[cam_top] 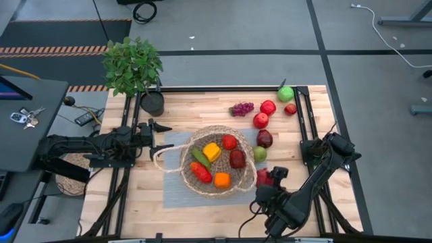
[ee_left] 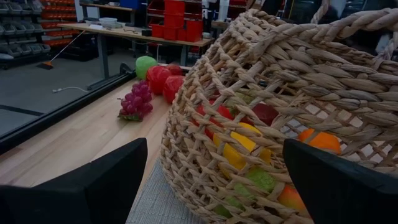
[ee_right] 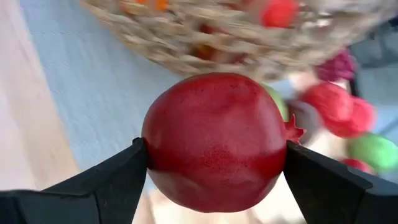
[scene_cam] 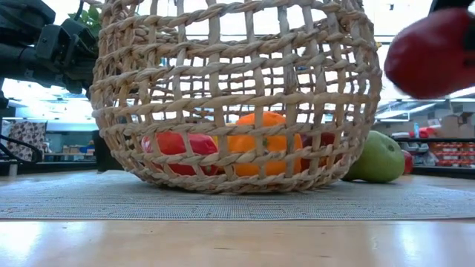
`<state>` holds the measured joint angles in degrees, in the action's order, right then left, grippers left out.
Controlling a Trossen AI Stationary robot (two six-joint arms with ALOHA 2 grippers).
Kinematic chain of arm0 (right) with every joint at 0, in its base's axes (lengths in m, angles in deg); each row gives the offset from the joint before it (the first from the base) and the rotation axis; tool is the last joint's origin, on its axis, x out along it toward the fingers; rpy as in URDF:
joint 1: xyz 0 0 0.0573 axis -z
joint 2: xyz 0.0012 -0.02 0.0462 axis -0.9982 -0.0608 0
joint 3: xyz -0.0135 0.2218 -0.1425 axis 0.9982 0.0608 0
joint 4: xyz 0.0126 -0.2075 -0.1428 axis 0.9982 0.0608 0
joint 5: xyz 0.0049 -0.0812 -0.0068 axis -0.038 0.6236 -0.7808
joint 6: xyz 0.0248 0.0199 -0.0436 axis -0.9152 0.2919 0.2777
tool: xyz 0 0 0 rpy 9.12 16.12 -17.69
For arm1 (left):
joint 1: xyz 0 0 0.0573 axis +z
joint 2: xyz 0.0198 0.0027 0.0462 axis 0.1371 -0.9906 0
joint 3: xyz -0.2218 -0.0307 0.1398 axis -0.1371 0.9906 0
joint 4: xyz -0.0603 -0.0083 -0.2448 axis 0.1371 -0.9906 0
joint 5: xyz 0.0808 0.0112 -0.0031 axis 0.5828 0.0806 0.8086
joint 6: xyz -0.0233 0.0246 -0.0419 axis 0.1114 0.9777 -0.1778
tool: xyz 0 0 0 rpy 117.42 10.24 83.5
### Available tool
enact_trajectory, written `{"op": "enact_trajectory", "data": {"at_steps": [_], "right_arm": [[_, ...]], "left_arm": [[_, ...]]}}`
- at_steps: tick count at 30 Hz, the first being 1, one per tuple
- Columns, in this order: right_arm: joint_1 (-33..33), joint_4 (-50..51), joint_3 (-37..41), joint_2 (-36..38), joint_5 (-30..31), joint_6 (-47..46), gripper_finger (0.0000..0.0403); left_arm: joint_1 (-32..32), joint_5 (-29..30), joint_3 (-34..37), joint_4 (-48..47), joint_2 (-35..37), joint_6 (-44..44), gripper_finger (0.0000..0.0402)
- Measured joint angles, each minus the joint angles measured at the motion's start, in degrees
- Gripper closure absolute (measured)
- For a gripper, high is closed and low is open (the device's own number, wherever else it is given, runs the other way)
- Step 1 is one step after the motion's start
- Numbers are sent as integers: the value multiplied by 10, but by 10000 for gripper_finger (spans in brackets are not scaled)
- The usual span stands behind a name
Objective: Build produce basket
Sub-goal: Put the pomegranate into the basket
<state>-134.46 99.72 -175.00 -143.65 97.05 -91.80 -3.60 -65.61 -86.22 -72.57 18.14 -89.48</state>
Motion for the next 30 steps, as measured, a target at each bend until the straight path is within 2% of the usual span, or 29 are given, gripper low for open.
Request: {"op": "enact_trajectory", "data": {"at_steps": [6,11,17,19,25,30], "right_arm": [[11,-4,-66,29,-7,42,50],[21,-4,-82,65,-4,75,50],[32,-1,-82,129,-106,78,50],[37,-1,-82,153,-113,78,50],[63,-1,-82,221,-55,85,51],[88,-5,-82,269,77,100,50]], "left_arm": [[0,0,0,-1,0,0,19],[0,0,0,0,0,0,19],[0,0,0,-1,0,0,19],[0,0,0,-1,0,0,19],[0,0,0,-1,0,0,19],[0,0,0,-1,0,0,19]]}}
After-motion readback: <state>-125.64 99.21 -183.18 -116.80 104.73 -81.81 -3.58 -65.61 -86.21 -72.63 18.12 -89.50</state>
